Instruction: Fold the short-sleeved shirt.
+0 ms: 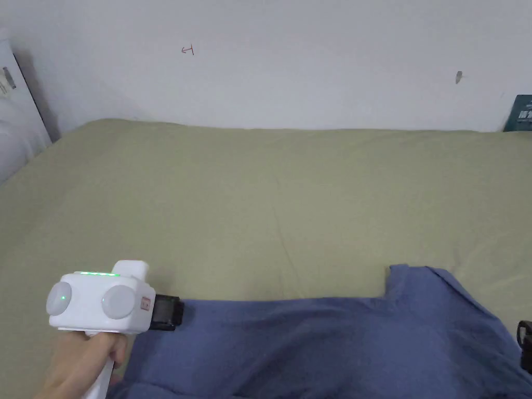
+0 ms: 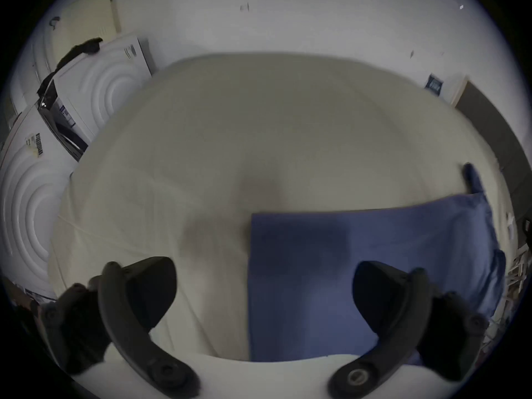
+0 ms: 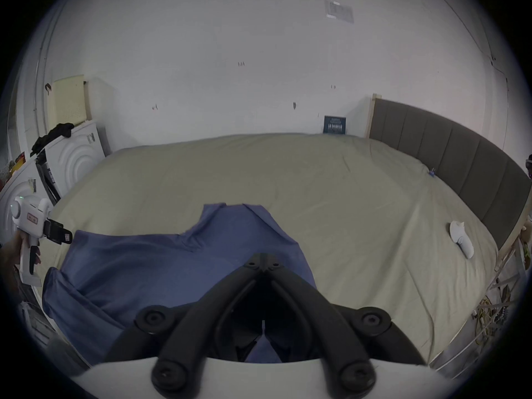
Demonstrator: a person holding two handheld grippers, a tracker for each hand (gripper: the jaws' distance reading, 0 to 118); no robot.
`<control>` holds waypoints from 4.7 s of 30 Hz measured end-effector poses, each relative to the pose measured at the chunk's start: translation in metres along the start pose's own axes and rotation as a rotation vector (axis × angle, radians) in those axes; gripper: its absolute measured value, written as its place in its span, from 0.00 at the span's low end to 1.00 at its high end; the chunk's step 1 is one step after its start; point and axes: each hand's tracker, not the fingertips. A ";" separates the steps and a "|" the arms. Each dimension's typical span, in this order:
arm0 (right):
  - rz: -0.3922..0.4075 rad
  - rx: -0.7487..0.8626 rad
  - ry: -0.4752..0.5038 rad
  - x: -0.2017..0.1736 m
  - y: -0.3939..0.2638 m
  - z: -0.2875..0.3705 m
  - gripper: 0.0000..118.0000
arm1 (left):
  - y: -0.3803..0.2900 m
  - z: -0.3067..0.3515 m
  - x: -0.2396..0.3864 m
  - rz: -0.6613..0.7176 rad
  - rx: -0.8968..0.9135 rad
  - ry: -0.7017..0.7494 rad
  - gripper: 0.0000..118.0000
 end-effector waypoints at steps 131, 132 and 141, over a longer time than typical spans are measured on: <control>0.132 0.161 -0.005 -0.084 -0.059 0.179 0.02 | -0.165 0.073 -0.145 0.469 -0.114 -0.753 0.96; 0.133 0.153 -0.003 -0.084 -0.059 0.178 0.02 | -0.166 0.071 -0.143 0.469 -0.123 -0.779 1.00; 0.121 0.133 -0.017 -0.083 -0.056 0.178 0.02 | -0.169 0.053 -0.111 0.430 -0.159 -0.967 1.00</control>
